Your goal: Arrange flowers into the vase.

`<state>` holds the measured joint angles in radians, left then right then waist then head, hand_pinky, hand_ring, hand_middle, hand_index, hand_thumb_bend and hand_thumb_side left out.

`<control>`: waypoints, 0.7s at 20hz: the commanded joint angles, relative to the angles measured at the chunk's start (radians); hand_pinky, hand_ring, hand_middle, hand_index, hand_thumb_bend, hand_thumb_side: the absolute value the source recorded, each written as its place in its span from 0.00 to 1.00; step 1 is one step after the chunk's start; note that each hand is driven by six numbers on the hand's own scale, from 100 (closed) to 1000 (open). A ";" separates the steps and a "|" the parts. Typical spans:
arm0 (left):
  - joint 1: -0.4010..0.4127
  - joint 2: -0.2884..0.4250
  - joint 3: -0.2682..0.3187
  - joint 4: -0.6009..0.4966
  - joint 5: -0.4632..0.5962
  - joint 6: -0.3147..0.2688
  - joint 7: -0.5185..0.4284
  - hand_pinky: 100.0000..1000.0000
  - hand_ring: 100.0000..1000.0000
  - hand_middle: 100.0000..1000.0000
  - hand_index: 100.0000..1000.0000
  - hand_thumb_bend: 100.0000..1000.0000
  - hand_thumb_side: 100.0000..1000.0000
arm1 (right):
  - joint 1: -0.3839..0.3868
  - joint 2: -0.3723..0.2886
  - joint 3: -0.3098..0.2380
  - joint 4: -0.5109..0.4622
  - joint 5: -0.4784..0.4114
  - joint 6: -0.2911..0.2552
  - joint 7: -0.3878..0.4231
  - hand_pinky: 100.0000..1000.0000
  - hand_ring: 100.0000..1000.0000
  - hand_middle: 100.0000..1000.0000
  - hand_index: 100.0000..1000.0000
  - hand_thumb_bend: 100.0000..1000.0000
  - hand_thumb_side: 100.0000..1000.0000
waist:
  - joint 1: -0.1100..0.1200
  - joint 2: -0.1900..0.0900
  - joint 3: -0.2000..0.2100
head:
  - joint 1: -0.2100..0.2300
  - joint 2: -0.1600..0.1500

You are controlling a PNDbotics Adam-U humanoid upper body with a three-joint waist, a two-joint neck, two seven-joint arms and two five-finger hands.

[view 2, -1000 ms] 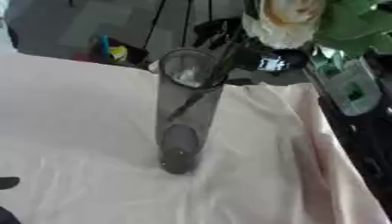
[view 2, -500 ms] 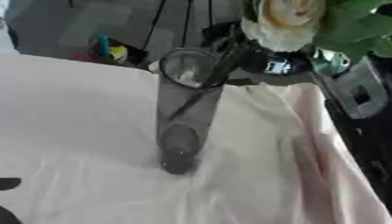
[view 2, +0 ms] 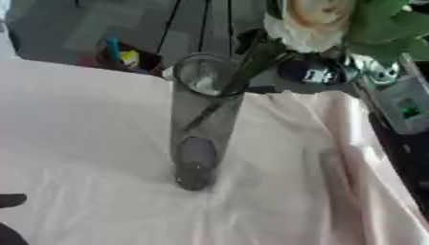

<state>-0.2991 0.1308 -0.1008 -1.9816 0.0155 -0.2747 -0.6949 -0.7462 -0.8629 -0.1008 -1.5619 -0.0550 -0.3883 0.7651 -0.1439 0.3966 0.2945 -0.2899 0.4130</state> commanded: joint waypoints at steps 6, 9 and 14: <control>-0.006 0.005 -0.002 -0.018 0.004 -0.008 0.005 0.36 0.60 0.89 0.74 0.00 1.00 | 0.047 -0.057 -0.056 -0.042 -0.022 -0.122 0.089 0.85 1.00 0.82 1.00 0.44 1.00 | 0.029 -0.019 -0.011 | 0.014 0.008; -0.006 0.004 -0.003 -0.018 0.003 -0.009 0.004 0.36 0.60 0.89 0.74 0.00 1.00 | 0.067 -0.059 -0.070 -0.052 -0.020 -0.115 0.072 0.85 1.00 0.82 1.00 0.43 1.00 | 0.033 -0.018 -0.016 | 0.018 0.009; -0.007 0.003 -0.002 -0.018 0.004 -0.013 0.005 0.36 0.60 0.89 0.74 0.00 1.00 | 0.103 -0.062 -0.090 -0.071 0.006 -0.103 0.030 0.84 1.00 0.82 1.00 0.38 1.00 | 0.041 -0.016 -0.022 | 0.025 0.013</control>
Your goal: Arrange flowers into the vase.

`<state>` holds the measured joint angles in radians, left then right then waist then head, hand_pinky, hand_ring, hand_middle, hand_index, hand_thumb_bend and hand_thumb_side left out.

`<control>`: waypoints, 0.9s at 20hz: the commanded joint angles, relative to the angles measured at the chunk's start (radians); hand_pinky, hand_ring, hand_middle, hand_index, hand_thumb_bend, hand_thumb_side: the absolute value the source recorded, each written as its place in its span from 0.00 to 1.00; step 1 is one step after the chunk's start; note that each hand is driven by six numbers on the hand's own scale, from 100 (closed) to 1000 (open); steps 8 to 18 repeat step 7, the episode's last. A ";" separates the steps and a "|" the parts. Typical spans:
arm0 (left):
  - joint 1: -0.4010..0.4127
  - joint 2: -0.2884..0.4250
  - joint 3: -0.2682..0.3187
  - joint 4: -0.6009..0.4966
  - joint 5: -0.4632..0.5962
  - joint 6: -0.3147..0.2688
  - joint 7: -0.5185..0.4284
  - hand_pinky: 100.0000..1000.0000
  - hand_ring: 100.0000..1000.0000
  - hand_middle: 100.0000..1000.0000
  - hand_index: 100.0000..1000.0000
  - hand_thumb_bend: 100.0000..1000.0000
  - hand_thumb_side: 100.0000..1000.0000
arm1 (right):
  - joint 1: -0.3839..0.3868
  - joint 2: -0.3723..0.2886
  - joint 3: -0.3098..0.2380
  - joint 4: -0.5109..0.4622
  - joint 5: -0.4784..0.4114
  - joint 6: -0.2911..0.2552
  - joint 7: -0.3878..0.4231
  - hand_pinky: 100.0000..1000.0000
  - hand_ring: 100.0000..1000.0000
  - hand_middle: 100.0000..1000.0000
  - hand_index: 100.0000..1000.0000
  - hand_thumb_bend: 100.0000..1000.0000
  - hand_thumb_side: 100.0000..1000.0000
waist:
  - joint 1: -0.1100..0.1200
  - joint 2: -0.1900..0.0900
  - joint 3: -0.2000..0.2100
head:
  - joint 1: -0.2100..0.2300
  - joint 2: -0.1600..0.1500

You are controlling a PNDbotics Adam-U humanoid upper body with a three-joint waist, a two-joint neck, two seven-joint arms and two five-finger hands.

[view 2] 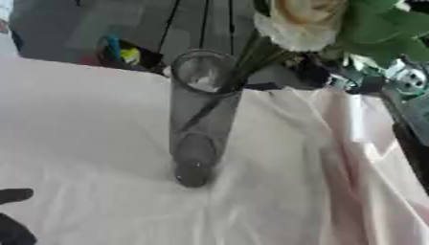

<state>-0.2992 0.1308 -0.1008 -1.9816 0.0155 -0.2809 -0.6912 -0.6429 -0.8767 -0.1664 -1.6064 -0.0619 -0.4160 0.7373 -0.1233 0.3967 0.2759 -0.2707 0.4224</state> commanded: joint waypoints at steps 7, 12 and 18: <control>-0.010 0.002 0.002 -0.018 0.005 -0.010 0.007 0.36 0.60 0.89 0.74 0.00 1.00 | 0.075 -0.039 -0.062 -0.074 0.064 -0.048 -0.035 0.83 1.00 0.80 1.00 0.10 1.00 | 0.031 -0.016 -0.017 | 0.023 0.009; -0.010 0.002 0.002 -0.018 0.005 -0.010 0.007 0.36 0.60 0.89 0.74 0.00 1.00 | 0.075 -0.039 -0.062 -0.074 0.064 -0.048 -0.035 0.83 1.00 0.80 1.00 0.10 1.00 | 0.031 -0.016 -0.017 | 0.023 0.009; -0.010 0.002 0.002 -0.018 0.005 -0.010 0.007 0.36 0.60 0.89 0.74 0.00 1.00 | 0.075 -0.039 -0.062 -0.074 0.064 -0.048 -0.035 0.83 1.00 0.80 1.00 0.10 1.00 | 0.031 -0.016 -0.017 | 0.023 0.009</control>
